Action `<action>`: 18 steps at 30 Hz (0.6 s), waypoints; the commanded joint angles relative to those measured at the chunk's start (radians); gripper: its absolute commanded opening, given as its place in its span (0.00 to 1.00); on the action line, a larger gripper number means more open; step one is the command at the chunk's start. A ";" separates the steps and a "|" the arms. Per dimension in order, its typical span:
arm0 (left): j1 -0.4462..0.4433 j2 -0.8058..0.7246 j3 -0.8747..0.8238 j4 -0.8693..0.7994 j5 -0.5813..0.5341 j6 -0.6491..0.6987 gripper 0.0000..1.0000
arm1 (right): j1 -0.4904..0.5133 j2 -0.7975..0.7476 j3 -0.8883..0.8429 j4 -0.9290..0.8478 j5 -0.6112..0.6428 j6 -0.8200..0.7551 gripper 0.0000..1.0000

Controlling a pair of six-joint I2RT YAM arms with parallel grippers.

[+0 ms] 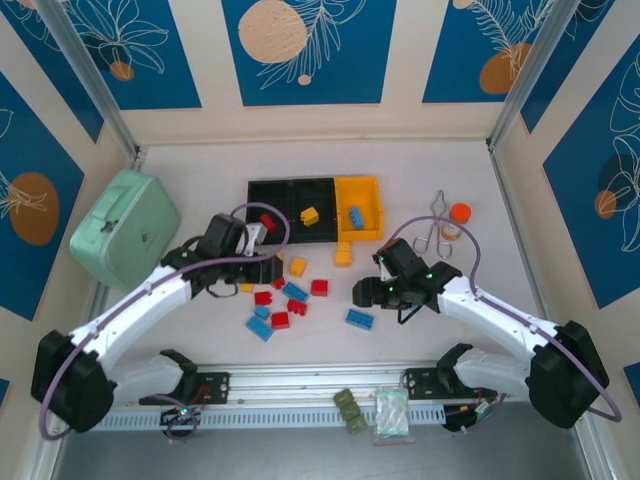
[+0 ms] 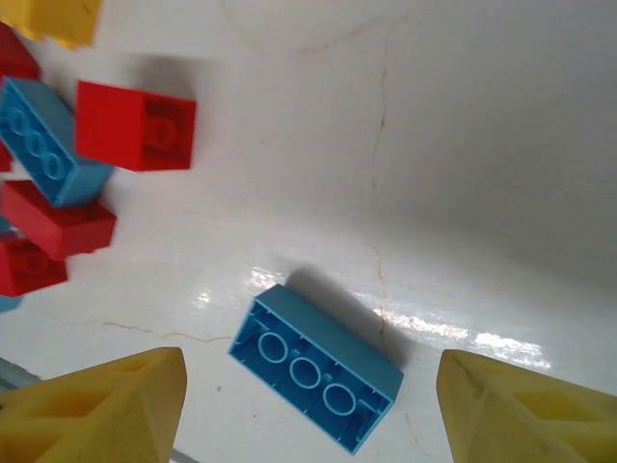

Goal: Sort the legos into containers by color
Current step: Rotate the lego at the bottom-center of the table.

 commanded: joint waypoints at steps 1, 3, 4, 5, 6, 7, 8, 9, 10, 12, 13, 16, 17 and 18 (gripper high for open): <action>-0.033 -0.085 -0.085 0.081 0.053 -0.096 0.59 | 0.020 0.048 -0.033 0.077 -0.051 -0.013 0.70; -0.044 -0.131 -0.140 0.093 0.046 -0.133 0.59 | 0.041 0.088 -0.039 0.102 -0.048 -0.012 0.70; -0.047 -0.147 -0.157 0.093 0.041 -0.144 0.59 | 0.052 0.104 -0.041 0.111 -0.048 -0.011 0.70; -0.048 -0.162 -0.178 0.089 0.035 -0.153 0.59 | 0.063 0.124 -0.039 0.115 -0.046 -0.010 0.70; -0.048 -0.174 -0.193 0.085 0.029 -0.160 0.59 | 0.076 0.140 -0.034 0.112 -0.045 -0.008 0.70; -0.050 -0.183 -0.202 0.084 0.027 -0.168 0.59 | 0.090 0.151 -0.030 0.107 -0.044 -0.003 0.70; -0.050 -0.191 -0.213 0.084 0.027 -0.174 0.59 | 0.108 0.158 -0.027 0.104 -0.047 0.003 0.70; -0.050 -0.199 -0.219 0.086 0.027 -0.181 0.59 | 0.131 0.161 -0.025 0.101 -0.048 0.010 0.69; -0.051 -0.202 -0.224 0.087 0.026 -0.184 0.59 | 0.152 0.165 -0.021 0.093 -0.043 0.020 0.69; -0.050 -0.208 -0.229 0.091 0.022 -0.189 0.59 | 0.199 0.171 -0.009 0.071 -0.021 0.039 0.68; -0.051 -0.204 -0.230 0.095 0.021 -0.191 0.59 | 0.220 0.175 -0.003 0.059 -0.008 0.052 0.67; -0.052 -0.187 -0.232 0.111 0.027 -0.194 0.59 | 0.267 0.198 0.017 0.034 0.041 0.077 0.64; -0.052 -0.177 -0.233 0.119 0.031 -0.195 0.59 | 0.280 0.213 0.029 0.022 0.067 0.087 0.60; -0.054 -0.173 -0.232 0.121 0.032 -0.196 0.59 | 0.287 0.232 0.041 0.010 0.084 0.091 0.56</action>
